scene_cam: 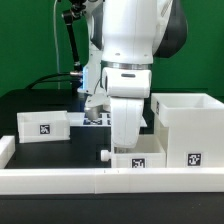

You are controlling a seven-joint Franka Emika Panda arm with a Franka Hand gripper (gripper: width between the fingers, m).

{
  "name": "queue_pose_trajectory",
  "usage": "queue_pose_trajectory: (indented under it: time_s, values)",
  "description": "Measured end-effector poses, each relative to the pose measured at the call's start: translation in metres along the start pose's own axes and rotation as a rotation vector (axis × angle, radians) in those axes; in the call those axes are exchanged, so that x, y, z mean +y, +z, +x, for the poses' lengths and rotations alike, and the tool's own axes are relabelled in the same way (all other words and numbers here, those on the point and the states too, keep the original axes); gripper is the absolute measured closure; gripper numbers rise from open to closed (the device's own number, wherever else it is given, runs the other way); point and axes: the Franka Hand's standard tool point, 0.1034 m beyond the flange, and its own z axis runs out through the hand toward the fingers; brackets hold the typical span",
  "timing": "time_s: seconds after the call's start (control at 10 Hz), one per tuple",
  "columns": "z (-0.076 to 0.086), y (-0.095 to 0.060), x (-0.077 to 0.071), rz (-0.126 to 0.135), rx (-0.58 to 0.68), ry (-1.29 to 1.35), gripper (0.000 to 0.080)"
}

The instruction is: Assemble drawer

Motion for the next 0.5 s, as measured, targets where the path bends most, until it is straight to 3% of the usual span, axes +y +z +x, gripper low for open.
queue_pose_trajectory:
  time_s: [0.5]
  values:
    - [-0.0029, -0.0004, 0.0006, 0.003, -0.024, -0.044, 0.0757]
